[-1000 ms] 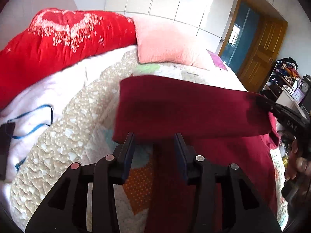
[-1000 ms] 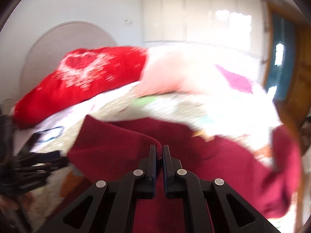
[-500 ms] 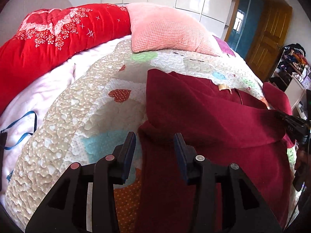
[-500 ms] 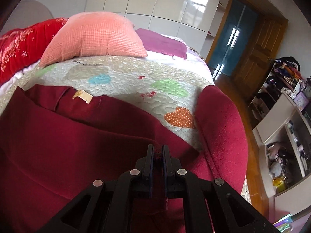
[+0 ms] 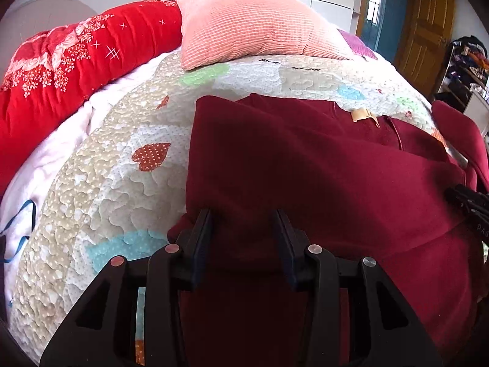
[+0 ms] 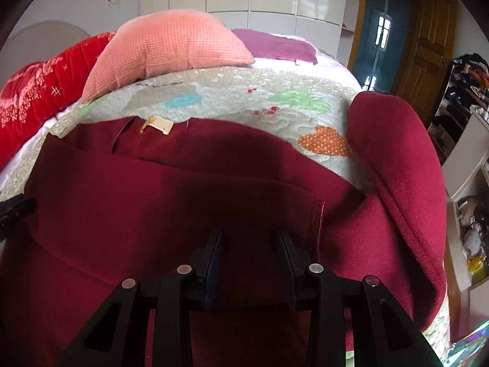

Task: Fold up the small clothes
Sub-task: 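Grasp the other sleeve with the right tool and lift it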

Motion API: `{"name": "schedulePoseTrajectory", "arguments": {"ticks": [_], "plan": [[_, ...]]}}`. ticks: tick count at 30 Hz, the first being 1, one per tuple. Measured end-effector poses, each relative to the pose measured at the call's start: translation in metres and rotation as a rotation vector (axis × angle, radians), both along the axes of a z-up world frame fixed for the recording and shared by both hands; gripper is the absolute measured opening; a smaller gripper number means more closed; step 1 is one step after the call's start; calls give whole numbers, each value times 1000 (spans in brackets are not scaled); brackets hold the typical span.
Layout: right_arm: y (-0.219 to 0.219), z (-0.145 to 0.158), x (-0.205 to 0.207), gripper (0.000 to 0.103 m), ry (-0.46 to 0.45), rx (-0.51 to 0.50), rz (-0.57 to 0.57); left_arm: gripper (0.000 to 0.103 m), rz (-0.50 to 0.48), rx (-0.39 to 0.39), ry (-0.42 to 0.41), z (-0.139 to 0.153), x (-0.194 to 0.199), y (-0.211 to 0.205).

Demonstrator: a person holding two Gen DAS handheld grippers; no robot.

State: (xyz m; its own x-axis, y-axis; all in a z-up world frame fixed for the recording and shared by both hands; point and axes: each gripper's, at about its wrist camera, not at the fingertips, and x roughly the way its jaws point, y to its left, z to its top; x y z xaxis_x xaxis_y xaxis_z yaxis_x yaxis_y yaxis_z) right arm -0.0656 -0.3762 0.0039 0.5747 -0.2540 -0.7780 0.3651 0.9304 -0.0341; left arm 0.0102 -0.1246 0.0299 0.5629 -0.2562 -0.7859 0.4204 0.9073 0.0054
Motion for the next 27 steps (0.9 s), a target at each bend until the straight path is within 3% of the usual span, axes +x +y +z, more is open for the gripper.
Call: {"name": "schedulePoseTrajectory", "arguments": {"ticks": [4,7,9,13,17,20,24,27], "plan": [[-22,40,-21,34,-104,37,-46,40,8,-63,14,14,-6,7],[-49,69,-38,57,-179,-40,-148,40,-1,-100,4,23,-15,6],[-62,79,-44,57,-176,-67,-166,40,-19,-110,-3,27,-20,2],[-60,74,-35,57,-121,-54,-83,40,-36,-99,-2,24,-24,-6],[-63,48,-8,51,-59,-21,-11,40,-39,-101,35,14,-24,-11],[-100,36,-10,42,-37,-55,-144,40,-50,-73,22,10,-28,-15],[-167,41,-59,42,-83,-30,-416,40,-45,-80,29,5,-26,-14],[-184,48,-83,43,-82,-13,-445,41,-35,-84,27,0,-25,-15]]}}
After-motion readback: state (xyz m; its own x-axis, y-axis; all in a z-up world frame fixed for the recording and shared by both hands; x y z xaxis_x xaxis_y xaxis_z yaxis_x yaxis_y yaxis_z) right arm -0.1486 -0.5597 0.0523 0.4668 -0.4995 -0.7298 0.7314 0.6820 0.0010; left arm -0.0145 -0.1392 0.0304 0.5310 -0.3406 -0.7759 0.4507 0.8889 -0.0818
